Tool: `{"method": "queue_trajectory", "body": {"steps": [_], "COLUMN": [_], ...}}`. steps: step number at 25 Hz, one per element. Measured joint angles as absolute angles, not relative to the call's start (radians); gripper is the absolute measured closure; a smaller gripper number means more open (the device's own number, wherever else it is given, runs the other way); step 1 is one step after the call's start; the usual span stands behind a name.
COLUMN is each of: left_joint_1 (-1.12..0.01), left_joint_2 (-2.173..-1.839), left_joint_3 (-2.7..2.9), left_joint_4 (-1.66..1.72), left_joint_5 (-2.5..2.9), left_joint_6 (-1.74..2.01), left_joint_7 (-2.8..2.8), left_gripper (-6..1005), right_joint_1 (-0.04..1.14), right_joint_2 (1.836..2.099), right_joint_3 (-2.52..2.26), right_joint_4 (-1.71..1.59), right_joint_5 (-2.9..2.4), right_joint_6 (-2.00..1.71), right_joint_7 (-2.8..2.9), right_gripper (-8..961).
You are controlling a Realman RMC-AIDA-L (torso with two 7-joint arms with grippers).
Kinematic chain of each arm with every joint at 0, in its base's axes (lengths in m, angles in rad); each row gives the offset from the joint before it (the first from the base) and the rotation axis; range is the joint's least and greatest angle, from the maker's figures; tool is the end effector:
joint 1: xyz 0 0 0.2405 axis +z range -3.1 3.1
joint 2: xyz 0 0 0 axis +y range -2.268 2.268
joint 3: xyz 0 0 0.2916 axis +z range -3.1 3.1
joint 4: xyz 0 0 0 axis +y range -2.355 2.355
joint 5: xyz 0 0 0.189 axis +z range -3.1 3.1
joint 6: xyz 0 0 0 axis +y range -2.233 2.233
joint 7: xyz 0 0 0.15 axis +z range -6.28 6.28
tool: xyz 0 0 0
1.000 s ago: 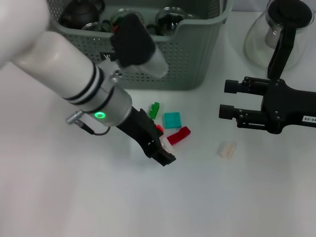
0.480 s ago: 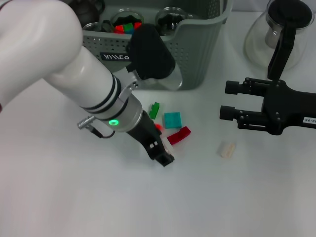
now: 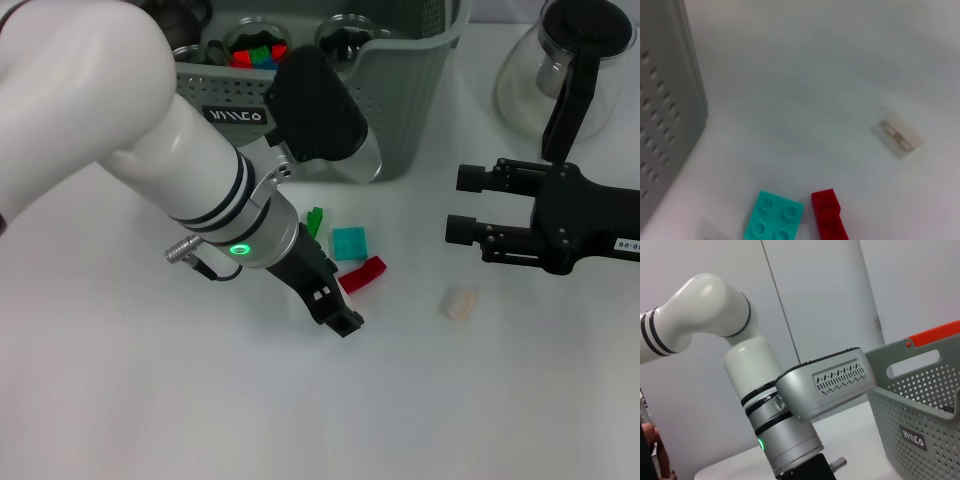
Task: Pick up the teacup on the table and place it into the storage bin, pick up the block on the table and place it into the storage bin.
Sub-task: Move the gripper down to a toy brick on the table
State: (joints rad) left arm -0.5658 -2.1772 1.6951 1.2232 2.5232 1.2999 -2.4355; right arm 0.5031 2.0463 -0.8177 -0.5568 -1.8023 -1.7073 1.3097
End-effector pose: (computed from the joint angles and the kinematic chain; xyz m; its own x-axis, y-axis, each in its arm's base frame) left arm -0.1951 0.3177 -0.1195 0.8661 0.4170 -0.2757 0.3519 -0.9003 -0.2562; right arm 0.2580 0.3050 -0.0240 0.7281 -0.3036 -0.6146 -0.3717 -0.9282 0.0182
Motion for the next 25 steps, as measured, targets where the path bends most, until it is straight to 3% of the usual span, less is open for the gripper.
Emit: {"method": "queue_trajectory", "body": {"steps": [25], "left_joint_1": [-0.573], "left_joint_2": [-2.178], "left_joint_3": [1.735], "left_joint_4": [1.197], "left_joint_5": [2.540], "left_joint_6": [1.244], "left_joint_7": [-2.457], "left_gripper": [333], "right_joint_1": [0.500], "right_joint_2": [2.047], "right_joint_3": [-0.818], "right_joint_4": [-0.557], "right_joint_5": [-1.802], "right_joint_6": [-1.707], "right_joint_7": [1.308], "right_gripper": [211]}}
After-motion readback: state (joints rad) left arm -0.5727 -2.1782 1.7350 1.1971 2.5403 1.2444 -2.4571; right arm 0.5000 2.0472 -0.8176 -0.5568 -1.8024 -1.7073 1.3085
